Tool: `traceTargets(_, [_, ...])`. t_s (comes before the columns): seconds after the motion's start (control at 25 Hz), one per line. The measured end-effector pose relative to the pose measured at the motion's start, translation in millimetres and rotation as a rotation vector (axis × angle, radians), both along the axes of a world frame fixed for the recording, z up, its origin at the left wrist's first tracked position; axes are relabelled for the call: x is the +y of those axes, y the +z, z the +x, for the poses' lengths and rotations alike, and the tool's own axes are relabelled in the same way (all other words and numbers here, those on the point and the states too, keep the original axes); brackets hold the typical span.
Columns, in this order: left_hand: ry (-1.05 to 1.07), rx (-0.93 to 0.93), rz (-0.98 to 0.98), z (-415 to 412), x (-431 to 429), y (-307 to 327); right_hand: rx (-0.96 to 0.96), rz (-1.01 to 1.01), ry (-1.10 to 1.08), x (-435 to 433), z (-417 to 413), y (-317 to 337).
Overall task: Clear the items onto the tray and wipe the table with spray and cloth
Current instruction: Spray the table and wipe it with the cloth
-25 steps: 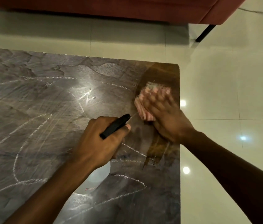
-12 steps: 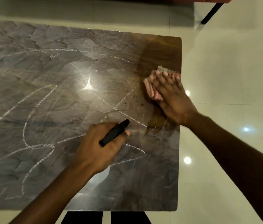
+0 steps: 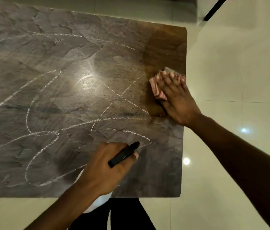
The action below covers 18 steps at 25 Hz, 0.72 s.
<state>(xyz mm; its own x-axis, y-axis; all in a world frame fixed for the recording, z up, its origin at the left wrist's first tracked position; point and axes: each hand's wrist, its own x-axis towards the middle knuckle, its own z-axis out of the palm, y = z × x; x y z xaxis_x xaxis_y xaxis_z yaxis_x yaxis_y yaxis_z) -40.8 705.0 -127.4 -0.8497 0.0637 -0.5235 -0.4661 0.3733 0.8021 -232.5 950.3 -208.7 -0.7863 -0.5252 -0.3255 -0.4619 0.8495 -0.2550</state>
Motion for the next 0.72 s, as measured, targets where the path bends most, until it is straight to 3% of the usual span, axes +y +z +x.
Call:
traceTargets(0.2, [-0.072, 0.052, -0.015, 27.8, -7.6, 10.9, -0.057, 0.11, 0.577, 54.4, 104.1, 7.5])
traceTargets(0.28, [-0.108, 0.066, 0.005, 36.4, -10.3, 11.8, -0.044, 0.125, 0.431, 63.9, 80.1, 9.5])
traceTargets(0.4, [-0.12, 0.094, -0.004, 51.6, -11.4, 9.9, -0.059, 0.049, -0.014, 46.8, 43.7, 16.5])
traceTargets(0.48, [-0.138, 0.101, -0.003, 62.8, -9.7, 8.6, -0.081, 0.057, -0.022, 30.8, 61.0, 16.1])
traceTargets(0.72, [-0.216, 0.126, 0.004, 102.0, -0.3, 7.3, 0.0, 0.142, 0.601, 79.4, 211.9, 9.6])
